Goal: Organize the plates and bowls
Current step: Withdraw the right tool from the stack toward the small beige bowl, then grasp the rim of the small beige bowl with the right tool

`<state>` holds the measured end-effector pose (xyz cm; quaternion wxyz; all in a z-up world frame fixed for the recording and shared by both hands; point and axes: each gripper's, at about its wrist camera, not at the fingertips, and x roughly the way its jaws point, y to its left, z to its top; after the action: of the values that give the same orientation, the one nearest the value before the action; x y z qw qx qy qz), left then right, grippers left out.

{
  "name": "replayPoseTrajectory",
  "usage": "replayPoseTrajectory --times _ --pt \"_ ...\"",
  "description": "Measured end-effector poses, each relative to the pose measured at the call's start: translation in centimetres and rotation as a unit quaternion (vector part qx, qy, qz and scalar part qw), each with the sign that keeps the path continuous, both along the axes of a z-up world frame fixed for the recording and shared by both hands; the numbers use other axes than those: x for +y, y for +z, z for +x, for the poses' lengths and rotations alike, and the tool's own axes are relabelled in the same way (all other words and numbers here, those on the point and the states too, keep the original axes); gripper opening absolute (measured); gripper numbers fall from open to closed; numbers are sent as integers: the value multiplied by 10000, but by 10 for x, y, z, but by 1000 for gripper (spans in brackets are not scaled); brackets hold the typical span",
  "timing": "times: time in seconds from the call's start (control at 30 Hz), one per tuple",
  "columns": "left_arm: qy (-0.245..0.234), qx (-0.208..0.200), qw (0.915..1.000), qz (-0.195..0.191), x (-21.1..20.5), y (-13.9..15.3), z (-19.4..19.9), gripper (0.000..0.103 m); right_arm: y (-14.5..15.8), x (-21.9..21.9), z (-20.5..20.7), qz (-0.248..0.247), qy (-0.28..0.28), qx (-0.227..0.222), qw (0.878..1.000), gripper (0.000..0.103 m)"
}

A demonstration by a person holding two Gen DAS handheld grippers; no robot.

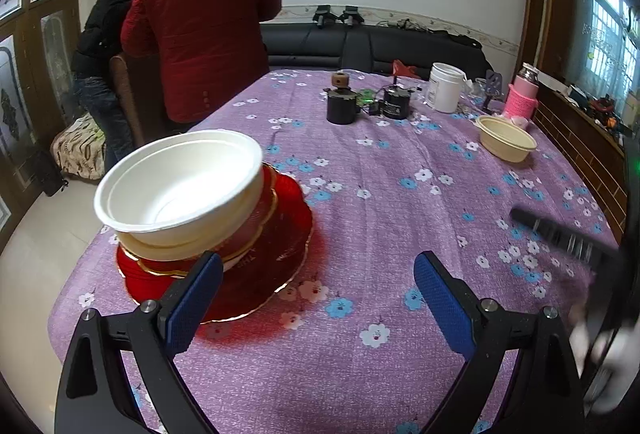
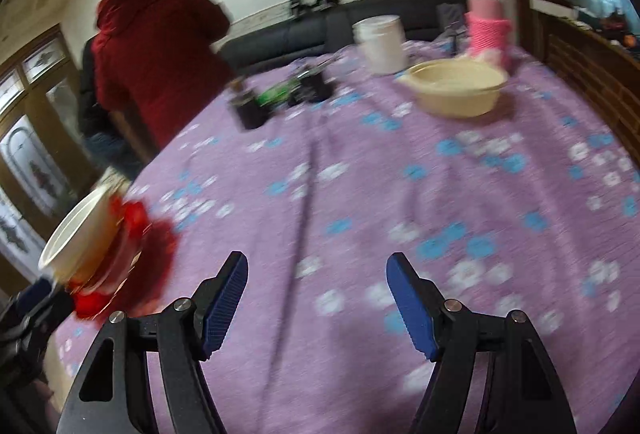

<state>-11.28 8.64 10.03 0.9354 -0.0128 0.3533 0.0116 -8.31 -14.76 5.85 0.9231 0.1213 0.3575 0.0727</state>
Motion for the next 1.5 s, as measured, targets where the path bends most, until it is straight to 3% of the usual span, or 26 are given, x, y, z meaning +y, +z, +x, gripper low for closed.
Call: replayPoseTrajectory --times 0.1,0.2,0.37,0.7,0.73,0.8,0.87,0.93,1.03,1.2,1.37,1.5 --pt "-90 75 9999 12 -4 -3 2 96 9 -29 16 -50 -370 -156 9992 76" --pt "-135 78 9999 29 -8 -3 2 96 14 -65 43 233 -745 -163 9968 76" --pt "-225 120 9997 -9 -13 -3 3 96 9 -127 96 722 -1322 103 9885 76" --pt "-344 426 9984 172 -32 -16 17 96 -21 -185 193 1196 -1850 776 9723 76" --pt "-358 454 9981 192 -34 -16 19 96 -26 -189 198 1309 -1852 829 9704 73" --pt "-373 486 9979 229 -36 -17 20 96 -36 -195 204 1596 -1894 897 9647 45" --pt "-372 508 9978 209 -36 -18 22 96 -42 -197 207 1831 -1806 975 9614 21" --pt "-363 514 9979 155 -37 -18 24 96 -43 -193 202 1927 -1606 1006 9628 16" --pt "-440 563 9974 112 -42 -19 29 96 -43 -180 187 2089 -1094 1100 9656 15" --pt "-713 801 9938 -281 -48 -23 36 96 -41 -145 150 2289 5 1516 9616 15" --pt "-765 856 9926 -397 -53 -25 44 96 -39 -92 96 1658 1048 2008 9598 16" --pt "-873 1067 9878 -720 -61 -30 59 96 -35 -71 70 1132 1168 1796 9702 20"
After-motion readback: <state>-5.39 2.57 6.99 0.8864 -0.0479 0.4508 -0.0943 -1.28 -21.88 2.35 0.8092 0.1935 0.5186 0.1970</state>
